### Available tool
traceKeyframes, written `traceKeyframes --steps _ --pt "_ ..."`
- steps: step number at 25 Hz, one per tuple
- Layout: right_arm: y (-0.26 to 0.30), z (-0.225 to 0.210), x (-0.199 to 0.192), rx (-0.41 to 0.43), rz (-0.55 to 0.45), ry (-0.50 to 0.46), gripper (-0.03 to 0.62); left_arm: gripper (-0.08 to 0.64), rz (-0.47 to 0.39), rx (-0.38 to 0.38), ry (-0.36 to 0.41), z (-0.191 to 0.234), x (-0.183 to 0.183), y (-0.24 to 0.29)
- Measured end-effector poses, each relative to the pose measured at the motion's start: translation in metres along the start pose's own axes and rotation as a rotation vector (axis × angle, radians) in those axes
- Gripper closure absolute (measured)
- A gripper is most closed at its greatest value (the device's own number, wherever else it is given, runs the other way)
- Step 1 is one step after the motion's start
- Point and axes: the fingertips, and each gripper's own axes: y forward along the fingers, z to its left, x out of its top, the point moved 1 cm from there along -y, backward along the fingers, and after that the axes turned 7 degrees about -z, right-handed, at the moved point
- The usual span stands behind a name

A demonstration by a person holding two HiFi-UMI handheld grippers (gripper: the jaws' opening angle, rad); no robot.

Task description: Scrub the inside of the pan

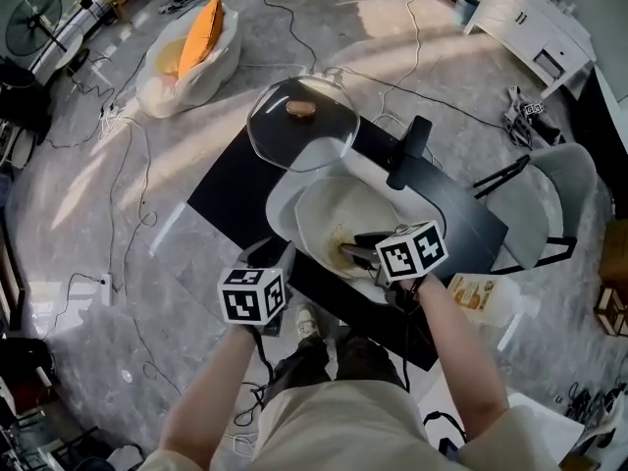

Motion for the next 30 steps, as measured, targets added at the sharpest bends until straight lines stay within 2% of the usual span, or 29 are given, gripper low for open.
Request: traceKeyframes --steps 7,15,21,24,30 --pt "-0.056 0.050 0.054 -0.081 -0.241 -0.169 0.474 0.436 -0.107 -0.033 0.096 -0.024 0.051 -0.054" --pt "-0.137 0.111 0.112 -0.117 -0.517 -0.297 0.471 0.454 -0.270 -0.040 0.210 -0.053 0.117 -0.110" --pt "-0.190 0.154 0.131 -0.146 -0.660 -0.409 0.469 0.486 -0.395 -0.004 0.319 -0.067 0.151 -0.150" --pt "-0.215 0.173 0.138 -0.168 -0.728 -0.448 0.468 0.486 -0.444 -0.019 0.367 -0.079 0.165 -0.170" --pt "-0.246 0.211 0.140 -0.144 -0.806 -0.509 0.468 0.503 -0.537 -0.040 0.430 -0.096 0.188 -0.208"
